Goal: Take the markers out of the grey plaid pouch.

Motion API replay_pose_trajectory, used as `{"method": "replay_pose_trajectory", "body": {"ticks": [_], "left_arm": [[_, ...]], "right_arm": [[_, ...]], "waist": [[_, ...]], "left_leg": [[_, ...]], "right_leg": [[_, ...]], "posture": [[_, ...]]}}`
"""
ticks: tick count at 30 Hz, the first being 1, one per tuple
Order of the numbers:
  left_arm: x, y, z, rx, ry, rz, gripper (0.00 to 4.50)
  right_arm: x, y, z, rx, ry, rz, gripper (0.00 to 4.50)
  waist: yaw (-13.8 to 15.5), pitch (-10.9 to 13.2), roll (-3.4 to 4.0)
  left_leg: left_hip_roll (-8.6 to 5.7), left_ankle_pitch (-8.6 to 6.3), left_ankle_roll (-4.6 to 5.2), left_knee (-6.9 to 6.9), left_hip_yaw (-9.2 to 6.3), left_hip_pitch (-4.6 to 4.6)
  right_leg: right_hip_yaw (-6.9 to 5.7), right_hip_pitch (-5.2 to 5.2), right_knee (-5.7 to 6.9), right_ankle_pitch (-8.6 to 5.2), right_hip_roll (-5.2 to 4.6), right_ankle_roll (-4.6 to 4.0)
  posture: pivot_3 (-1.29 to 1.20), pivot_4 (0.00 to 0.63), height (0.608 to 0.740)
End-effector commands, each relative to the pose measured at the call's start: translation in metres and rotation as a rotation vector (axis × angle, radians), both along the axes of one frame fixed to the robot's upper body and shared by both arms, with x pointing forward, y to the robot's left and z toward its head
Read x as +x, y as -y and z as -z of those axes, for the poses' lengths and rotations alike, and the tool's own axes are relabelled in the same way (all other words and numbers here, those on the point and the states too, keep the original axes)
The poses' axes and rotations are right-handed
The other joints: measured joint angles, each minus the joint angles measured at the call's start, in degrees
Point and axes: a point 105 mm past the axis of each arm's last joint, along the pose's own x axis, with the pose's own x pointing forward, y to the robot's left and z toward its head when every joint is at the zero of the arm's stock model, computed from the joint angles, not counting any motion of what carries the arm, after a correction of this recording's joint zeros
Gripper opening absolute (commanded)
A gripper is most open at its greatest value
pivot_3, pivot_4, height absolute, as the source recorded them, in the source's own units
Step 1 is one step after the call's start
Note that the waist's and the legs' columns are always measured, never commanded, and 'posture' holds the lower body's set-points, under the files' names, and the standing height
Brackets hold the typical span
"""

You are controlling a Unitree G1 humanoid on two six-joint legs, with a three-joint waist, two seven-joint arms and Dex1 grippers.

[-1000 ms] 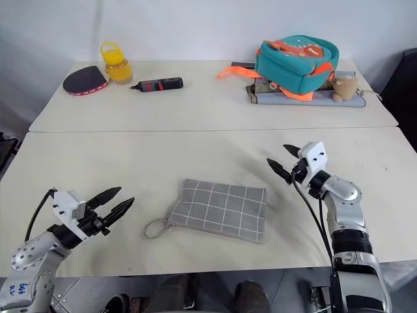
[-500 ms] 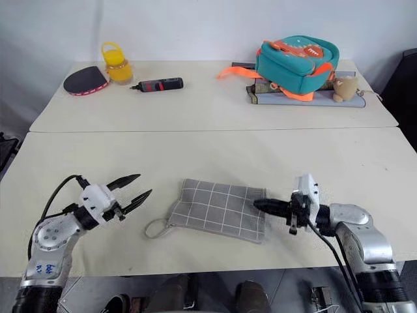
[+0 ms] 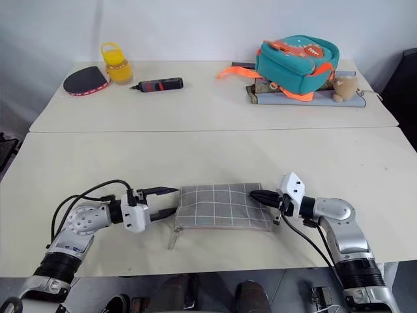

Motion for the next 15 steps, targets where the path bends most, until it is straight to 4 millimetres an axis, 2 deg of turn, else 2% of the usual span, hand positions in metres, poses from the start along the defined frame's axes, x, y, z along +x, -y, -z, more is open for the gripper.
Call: {"method": "replay_pose_trajectory", "body": {"ticks": [1, 6, 11, 15], "left_arm": [[-0.008, -0.002, -0.003, 0.006, 0.021, 0.048, 2.64], [-0.012, 0.006, 0.002, 0.013, 0.041, 0.08, 2.64], [0.0, 0.019, 0.002, -0.004, 0.094, 0.031, 2.64], [0.0, 0.026, 0.003, -0.023, 0.066, 0.044, 2.64]], "right_arm": [[0.001, 0.002, -0.002, -0.016, 0.025, 0.005, 0.09], [0.003, 0.003, -0.003, -0.016, 0.031, 0.006, 0.09], [0.003, 0.0, -0.003, -0.011, 0.035, -0.001, 0.09], [0.004, 0.0, -0.004, -0.009, 0.038, -0.003, 0.09]], "waist": [[-0.1, 0.0, 0.0], [-0.1, 0.0, 0.0], [0.2, 0.0, 0.0], [0.1, 0.0, 0.0]], "left_leg": [[0.02, 0.0, -0.01, 0.0, 0.0, 0.0], [0.01, 0.0, -0.01, 0.0, 0.02, 0.02], [-0.02, 0.01, 0.01, 0.06, 0.0, 0.02], [-0.01, 0.02, 0.02, 0.07, 0.01, 0.02]], "right_leg": [[0.0, 0.0, 0.0, 0.0, 0.01, 0.0], [0.0, 0.0, 0.02, 0.0, 0.0, 0.0], [-0.01, 0.02, 0.01, 0.0, -0.02, 0.0], [-0.01, 0.02, 0.03, 0.0, -0.01, 0.0]], "posture": [[0.0, 0.15, 0.74], [0.0, 0.15, 0.74], [0.0, 0.15, 0.74], [0.0, 0.15, 0.74]]}}
